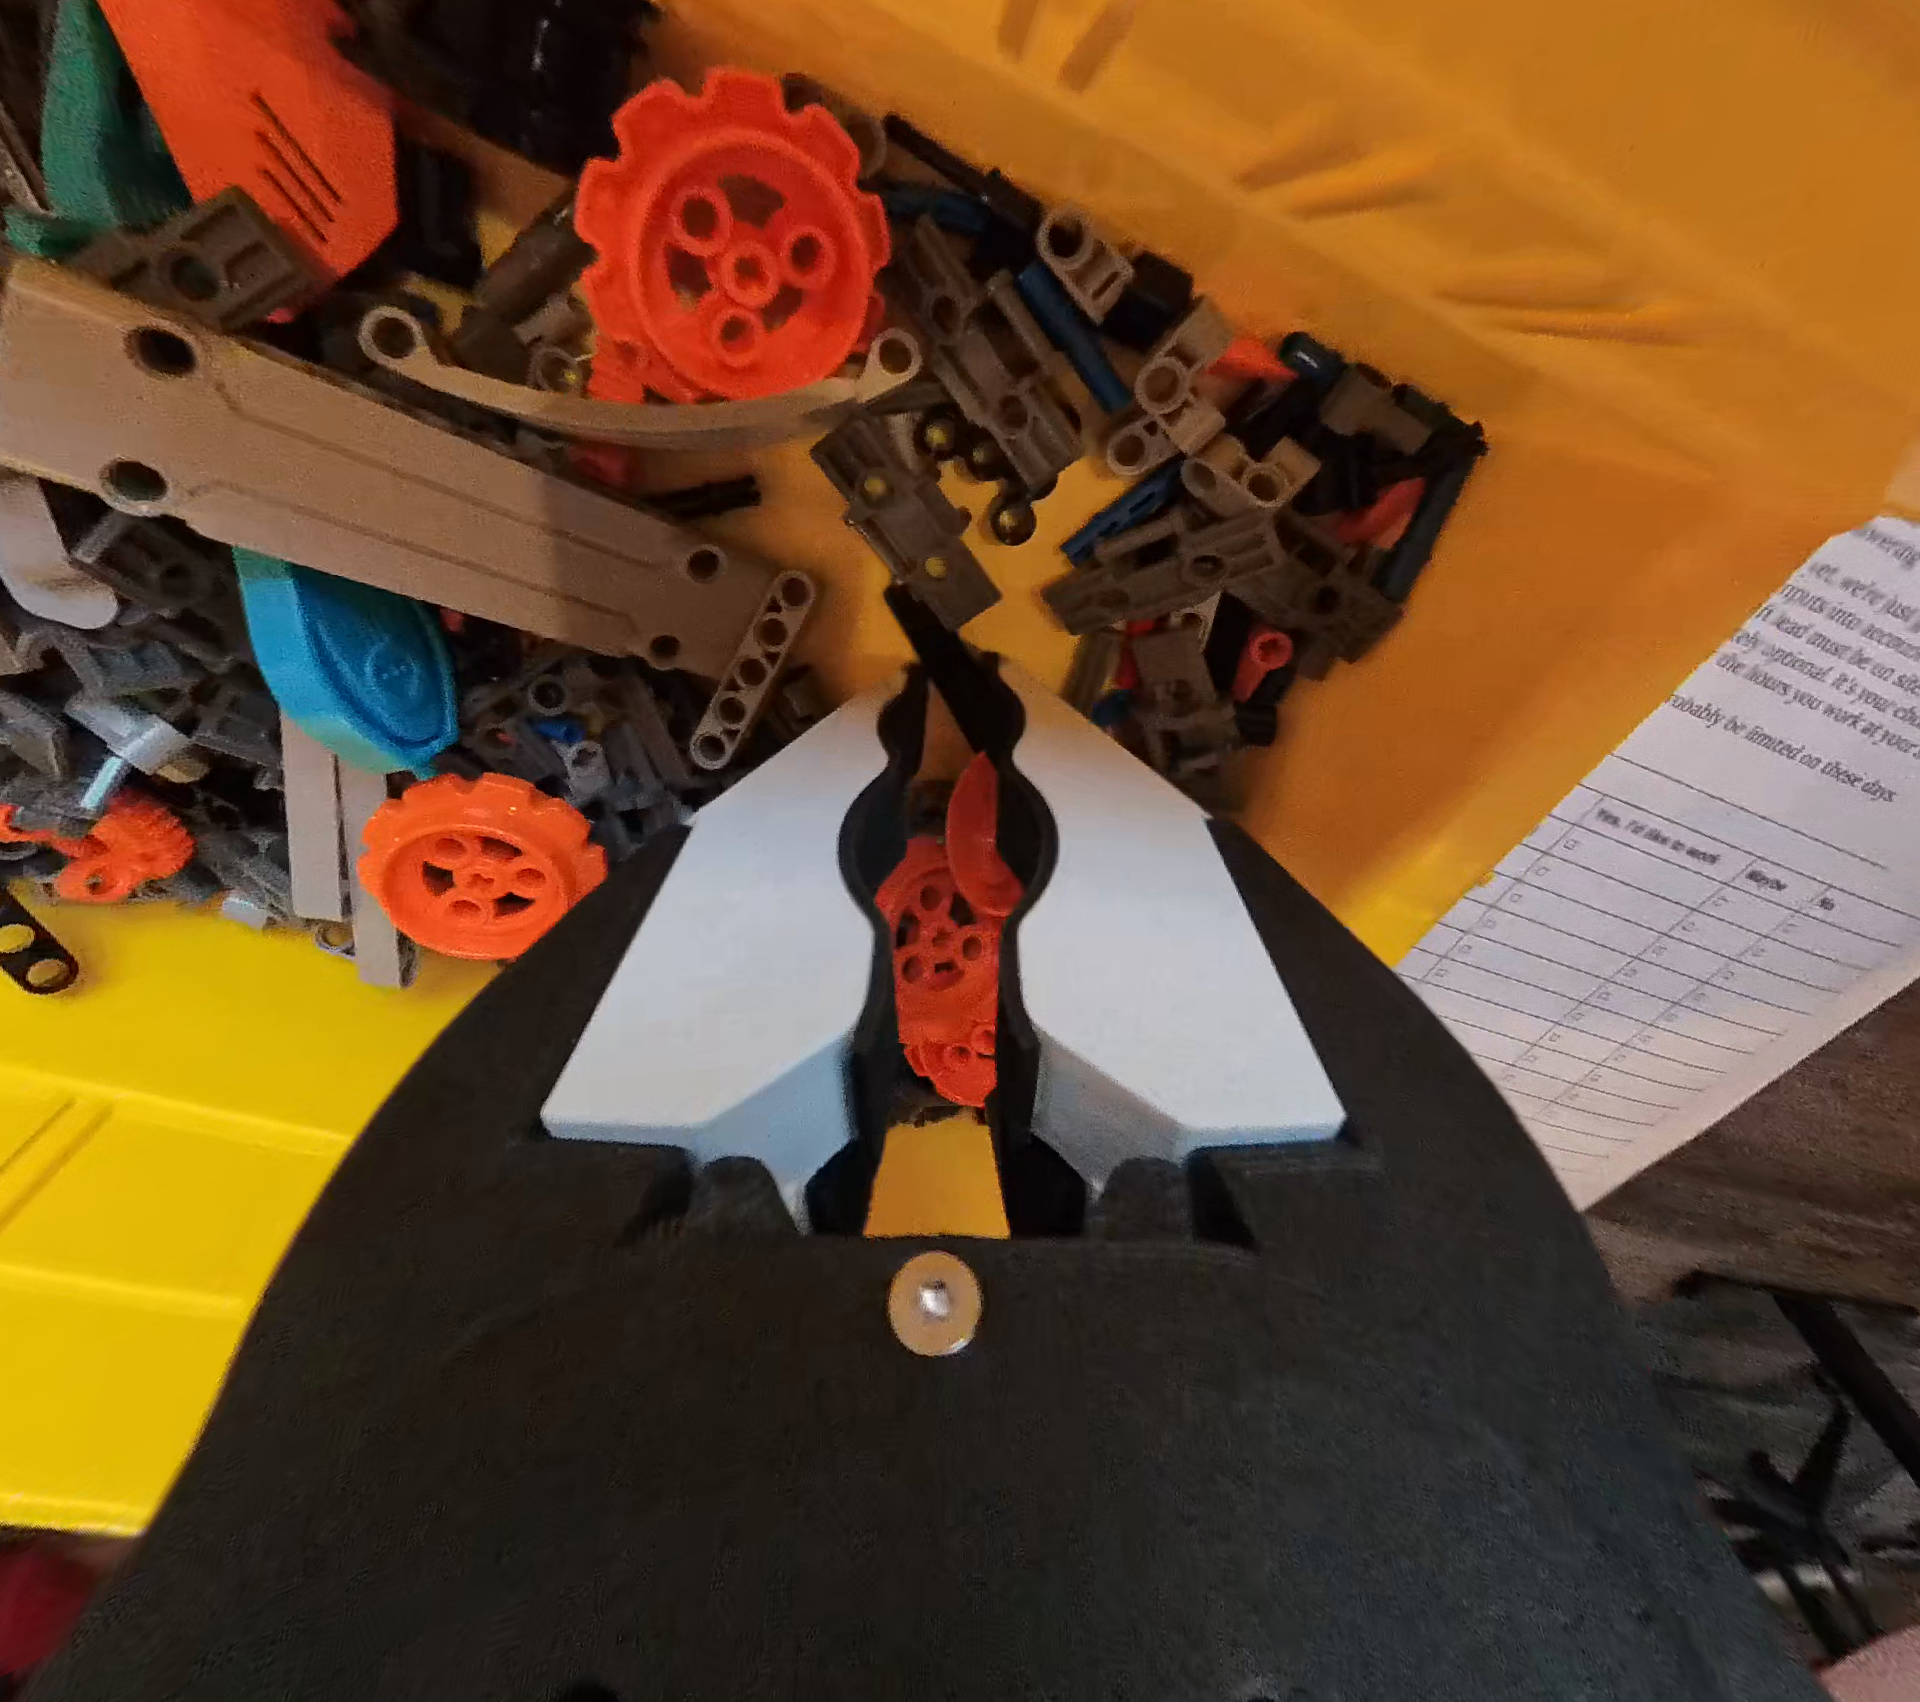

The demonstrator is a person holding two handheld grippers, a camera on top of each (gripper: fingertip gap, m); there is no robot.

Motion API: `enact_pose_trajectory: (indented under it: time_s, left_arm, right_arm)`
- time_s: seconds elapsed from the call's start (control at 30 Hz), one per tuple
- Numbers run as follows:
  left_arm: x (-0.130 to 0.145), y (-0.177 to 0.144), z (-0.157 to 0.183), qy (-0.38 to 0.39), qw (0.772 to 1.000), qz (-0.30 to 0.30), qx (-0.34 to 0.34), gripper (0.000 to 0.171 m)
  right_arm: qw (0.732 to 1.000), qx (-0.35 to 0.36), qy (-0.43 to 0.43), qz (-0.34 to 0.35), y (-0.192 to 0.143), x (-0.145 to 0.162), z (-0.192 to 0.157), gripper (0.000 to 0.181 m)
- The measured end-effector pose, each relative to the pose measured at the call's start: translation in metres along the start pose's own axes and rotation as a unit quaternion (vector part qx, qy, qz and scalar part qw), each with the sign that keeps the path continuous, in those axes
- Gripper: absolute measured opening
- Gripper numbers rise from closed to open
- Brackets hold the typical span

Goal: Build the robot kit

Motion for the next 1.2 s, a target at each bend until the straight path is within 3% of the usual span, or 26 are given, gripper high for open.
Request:
enact_pose_trajectory:
  time_s: [0.13,0.37,0.63,0.7,1.0,1.2]
  left_arm:
    - [0.001,-0.001,-0.010,-0.063,0.997,0.010,0.042,0.008]
    - [0.002,-0.001,-0.032,-0.143,0.988,0.040,0.053,0.006]
    - [-0.002,-0.009,-0.032,-0.163,0.976,0.104,0.097,0.006]
    - [0.003,-0.008,-0.027,-0.159,0.976,0.096,0.111,0.009]
    - [0.019,0.006,-0.022,-0.101,0.994,0.040,0.017,0.009]
    - [0.019,0.006,-0.022,-0.102,0.994,0.035,0.005,0.012]
  right_arm:
    - [1.000,-0.003,-0.002,0.000,0.000,0.000,-0.001,0.005]
    - [1.000,-0.005,-0.002,0.000,0.000,0.000,-0.002,0.005]
    - [1.000,-0.006,-0.003,-0.002,0.000,0.000,-0.002,0.005]
    - [1.000,-0.005,-0.003,-0.002,0.000,0.000,-0.002,0.005]
    - [1.000,-0.006,-0.005,-0.002,0.000,0.000,-0.003,0.005]
    - [1.000,-0.009,-0.006,-0.003,0.000,-0.001,-0.004,0.005]
Point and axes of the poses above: each gripper's, where its closed fingertips meet, y out along the fingers, x out of its underside, z = x × y across the jaws, the point moved 2 cm from there along -y, back along the fingers, and after that the axes turned 12 degrees about -z, right-handed, at the moved point
